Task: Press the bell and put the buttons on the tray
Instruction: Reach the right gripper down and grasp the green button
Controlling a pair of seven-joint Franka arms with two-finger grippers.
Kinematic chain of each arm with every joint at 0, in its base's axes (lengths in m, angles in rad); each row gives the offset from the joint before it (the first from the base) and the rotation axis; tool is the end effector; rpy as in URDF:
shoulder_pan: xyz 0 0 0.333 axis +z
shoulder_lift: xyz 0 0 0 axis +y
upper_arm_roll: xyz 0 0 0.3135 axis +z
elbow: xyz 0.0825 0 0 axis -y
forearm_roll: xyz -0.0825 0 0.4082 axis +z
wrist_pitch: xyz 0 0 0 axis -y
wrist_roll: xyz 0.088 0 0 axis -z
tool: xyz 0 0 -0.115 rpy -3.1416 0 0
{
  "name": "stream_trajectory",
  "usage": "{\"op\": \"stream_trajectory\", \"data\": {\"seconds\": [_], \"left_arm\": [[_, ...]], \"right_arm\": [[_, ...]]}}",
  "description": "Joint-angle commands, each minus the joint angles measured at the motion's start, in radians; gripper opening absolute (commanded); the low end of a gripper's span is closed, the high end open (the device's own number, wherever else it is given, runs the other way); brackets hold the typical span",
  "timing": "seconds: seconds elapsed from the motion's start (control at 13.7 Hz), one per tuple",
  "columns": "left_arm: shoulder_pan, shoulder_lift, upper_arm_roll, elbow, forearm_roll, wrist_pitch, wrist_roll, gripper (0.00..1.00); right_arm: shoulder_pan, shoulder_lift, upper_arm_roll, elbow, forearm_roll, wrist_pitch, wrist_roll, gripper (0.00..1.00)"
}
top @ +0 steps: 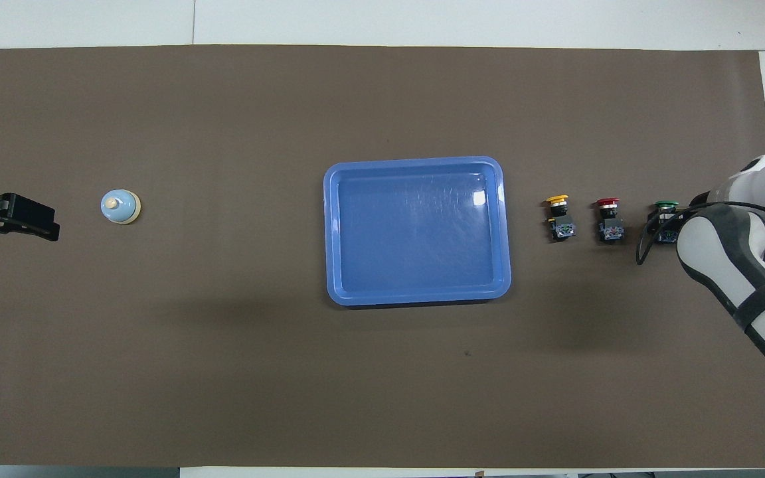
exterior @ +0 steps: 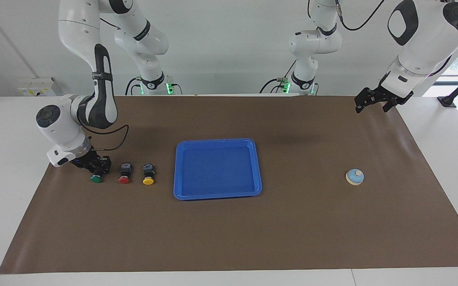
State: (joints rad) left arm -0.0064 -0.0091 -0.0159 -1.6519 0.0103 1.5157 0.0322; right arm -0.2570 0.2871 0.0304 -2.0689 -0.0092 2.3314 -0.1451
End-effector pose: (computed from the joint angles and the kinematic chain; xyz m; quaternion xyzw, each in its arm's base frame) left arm 0.5653 -0.0114 0.5749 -0.9976 0.0272 0.0635 0.0049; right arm 0.5847 -0.1352 0.2630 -0.9992 0.0381 0.0118 0.0033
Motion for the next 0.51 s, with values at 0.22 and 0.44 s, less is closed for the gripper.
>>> {"op": "stream_trajectory", "data": {"seconds": [0.22, 0.44], "left_arm": [[-0.006, -0.012, 0.010, -0.005, -0.006, -0.017, 0.000, 1.00], [-0.006, -0.012, 0.010, -0.003, -0.006, -0.017, 0.000, 1.00]], "right_arm": [[0.051, -0.022, 0.019, 0.091, 0.009, -0.088, 0.016, 0.01], [0.215, -0.007, 0.017, 0.266, 0.000, -0.252, 0.242, 0.01]]}}
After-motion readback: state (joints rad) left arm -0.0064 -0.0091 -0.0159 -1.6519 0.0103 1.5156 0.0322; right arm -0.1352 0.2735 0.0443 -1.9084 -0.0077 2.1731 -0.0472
